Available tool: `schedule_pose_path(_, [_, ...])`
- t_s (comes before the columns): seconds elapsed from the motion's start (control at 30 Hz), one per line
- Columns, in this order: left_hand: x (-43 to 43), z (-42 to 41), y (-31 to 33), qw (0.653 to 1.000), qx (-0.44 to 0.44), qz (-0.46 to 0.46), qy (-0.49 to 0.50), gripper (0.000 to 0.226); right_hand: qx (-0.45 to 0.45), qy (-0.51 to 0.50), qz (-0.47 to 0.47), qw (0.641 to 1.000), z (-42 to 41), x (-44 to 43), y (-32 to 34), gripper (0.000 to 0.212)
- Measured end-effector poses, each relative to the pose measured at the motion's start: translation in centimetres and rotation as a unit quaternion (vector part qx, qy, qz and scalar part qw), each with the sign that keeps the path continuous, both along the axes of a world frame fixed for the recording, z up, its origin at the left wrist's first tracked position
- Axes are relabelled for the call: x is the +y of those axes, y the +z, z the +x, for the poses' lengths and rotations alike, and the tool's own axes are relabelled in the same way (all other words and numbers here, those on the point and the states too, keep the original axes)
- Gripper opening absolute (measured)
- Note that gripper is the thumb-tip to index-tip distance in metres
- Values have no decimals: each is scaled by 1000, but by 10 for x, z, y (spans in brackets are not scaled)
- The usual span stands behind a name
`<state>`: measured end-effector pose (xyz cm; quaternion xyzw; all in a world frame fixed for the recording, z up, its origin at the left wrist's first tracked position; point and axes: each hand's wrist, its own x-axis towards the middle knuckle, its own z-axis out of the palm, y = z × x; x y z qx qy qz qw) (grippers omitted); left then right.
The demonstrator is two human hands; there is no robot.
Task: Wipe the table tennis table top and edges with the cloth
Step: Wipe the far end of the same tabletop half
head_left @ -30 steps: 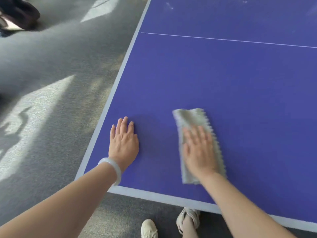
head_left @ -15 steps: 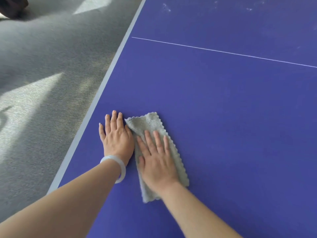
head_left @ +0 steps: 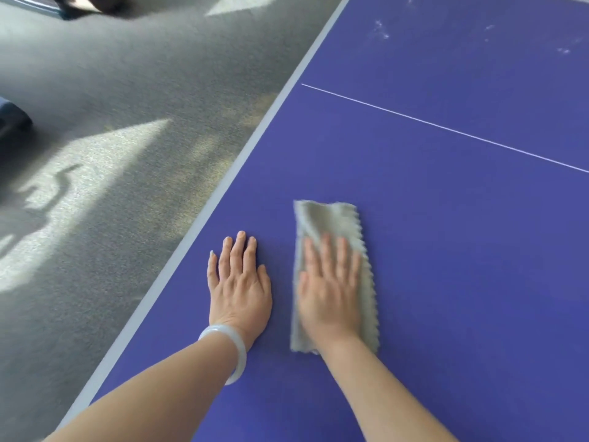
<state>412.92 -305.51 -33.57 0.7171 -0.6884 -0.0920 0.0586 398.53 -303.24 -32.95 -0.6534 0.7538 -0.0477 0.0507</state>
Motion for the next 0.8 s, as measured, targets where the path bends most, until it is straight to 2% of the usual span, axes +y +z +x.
schedule_pose_path(0.13, [1,-1,2,1000,-8,4,2,62,-11,158,36,987,18,-77,-6,60])
schedule_pose_path(0.2, [1,-1,3,1000,-5,3,4,61,-5,179,36,983,-7,-111,-8,58])
schedule_pose_path(0.23, [1,-1,3,1000,-3,5,3,60,-11,148,36,988,-28,-121,-8,58])
schedule_pose_path(0.3, [1,-1,2,1000,-3,5,2,57,-23,24,32,999,-86,-125,-8,57])
schedule_pose_path(0.37, [0,-2,2,1000,0,7,3,57,-30,-98,29,994,-147,-101,-9,57])
schedule_pose_path(0.43, [0,-3,2,1000,-1,6,0,56,-24,-174,12,984,-183,-60,-6,64])
schedule_pose_path(0.5, [0,-4,1,1000,-8,7,-4,58,-12,-232,6,973,-175,-21,-4,64])
schedule_pose_path(0.57, [0,-4,2,1000,-17,10,-9,64,-4,-241,-16,970,-132,2,0,57])
schedule_pose_path(0.6, [-1,-4,2,1000,-20,12,-10,66,-6,-201,-32,979,-104,5,2,55])
schedule_pose_path(0.67, [-1,-4,2,1000,-23,17,-11,69,-3,-19,-36,999,-44,6,-3,56])
schedule_pose_path(0.73, [0,-4,3,999,-27,22,-10,69,-7,186,-8,983,-15,-2,-5,58])
schedule_pose_path(0.8, [-1,-3,4,999,-27,27,-10,70,2,269,12,963,-36,-28,-2,59])
